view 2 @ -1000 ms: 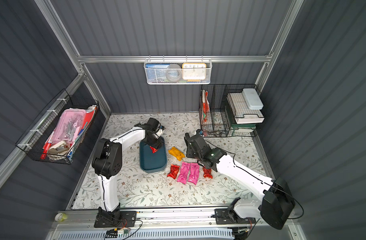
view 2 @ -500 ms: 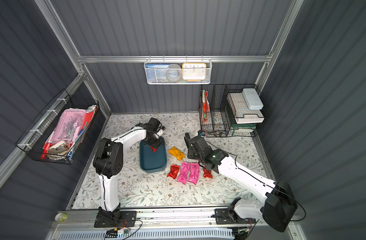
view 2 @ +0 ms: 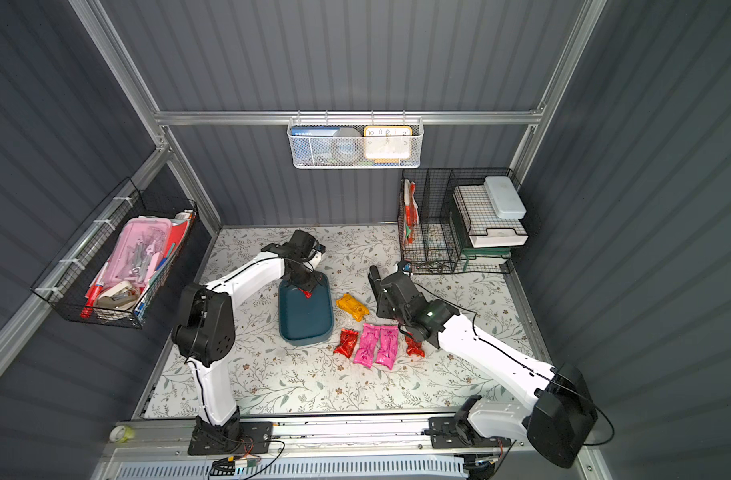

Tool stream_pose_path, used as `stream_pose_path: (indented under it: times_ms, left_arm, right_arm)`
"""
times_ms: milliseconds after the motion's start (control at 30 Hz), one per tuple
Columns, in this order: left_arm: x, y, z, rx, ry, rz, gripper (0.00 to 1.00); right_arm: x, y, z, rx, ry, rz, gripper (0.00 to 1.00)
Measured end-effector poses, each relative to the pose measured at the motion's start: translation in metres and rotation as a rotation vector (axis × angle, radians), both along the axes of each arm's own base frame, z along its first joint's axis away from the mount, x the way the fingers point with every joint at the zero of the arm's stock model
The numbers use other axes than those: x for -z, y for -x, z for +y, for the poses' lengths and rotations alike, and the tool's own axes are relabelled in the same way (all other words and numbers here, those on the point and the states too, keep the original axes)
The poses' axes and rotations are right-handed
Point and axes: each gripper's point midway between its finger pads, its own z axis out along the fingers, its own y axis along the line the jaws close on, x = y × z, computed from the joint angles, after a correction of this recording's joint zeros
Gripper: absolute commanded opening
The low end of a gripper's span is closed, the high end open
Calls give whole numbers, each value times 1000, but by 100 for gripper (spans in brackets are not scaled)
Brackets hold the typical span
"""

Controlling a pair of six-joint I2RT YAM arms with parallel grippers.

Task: Take the tea bags out of the storage box
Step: Pick up the tea bag from the storage box, then place the tea bag at the center of the board.

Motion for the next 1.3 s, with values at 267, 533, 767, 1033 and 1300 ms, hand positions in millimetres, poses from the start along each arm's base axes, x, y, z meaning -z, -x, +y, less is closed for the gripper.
stream_pose_path:
  times_ms: [267, 533, 767, 1033, 1300]
  left_arm:
    - [-58, 18, -9, -146, 228, -77, 1]
    - [-76, 48, -70, -293, 487, -42, 3]
    - [-55, 68, -143, -388, 610, 46, 4]
    - [6, 41, -163, -547, 578, 82, 3]
    - [23, 13, -183, -559, 570, 61, 4]
  right_arm:
    - [5, 1, -7, 20, 10, 5, 46]
    - [-3, 5, -27, 76, -11, -16, 46]
    - [-6, 10, -41, 113, -13, -30, 46]
    - [-7, 19, -54, 143, -20, -36, 46]
    - [-5, 31, -69, 172, -16, -35, 46]
